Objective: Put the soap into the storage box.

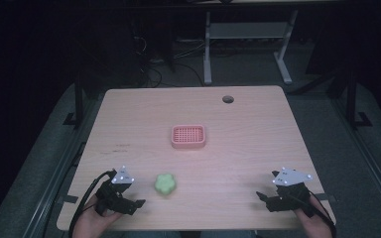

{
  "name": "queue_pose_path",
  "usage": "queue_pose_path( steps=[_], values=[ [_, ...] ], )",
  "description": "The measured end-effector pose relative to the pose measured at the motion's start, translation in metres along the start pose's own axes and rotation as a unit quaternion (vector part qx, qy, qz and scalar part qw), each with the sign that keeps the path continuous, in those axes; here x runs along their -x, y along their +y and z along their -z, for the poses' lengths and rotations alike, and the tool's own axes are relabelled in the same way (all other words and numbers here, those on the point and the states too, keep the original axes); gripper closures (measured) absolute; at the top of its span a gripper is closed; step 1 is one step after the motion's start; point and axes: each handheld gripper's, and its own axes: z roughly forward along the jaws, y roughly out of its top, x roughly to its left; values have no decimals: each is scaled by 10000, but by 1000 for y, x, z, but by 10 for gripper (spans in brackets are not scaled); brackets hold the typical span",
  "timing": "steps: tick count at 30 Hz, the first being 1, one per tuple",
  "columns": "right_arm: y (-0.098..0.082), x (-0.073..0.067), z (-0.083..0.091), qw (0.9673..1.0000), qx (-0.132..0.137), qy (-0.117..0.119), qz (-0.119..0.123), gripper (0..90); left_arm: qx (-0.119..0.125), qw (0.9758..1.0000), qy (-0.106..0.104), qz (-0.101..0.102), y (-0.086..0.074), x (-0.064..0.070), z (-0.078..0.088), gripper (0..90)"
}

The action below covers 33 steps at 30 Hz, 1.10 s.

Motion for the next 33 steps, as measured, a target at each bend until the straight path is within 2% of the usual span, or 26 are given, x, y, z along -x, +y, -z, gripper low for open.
queue_pose_path(
  steps=[21, 26, 33],
  values=[
    [0, -1, -1, 10000, -31, 33, 8, 138, -32, 10000, -48, -78, 10, 7, -2, 198],
    [-1, 0, -2, 10000, -37, 27, -37, 138, -44, 9999, -28, -154, 15, 8, -1, 197],
    [-2, 1, -2, 10000, -42, 23, 24, 138, -120, 9997, -22, -206, 20, 9, 1, 195]
  ],
)
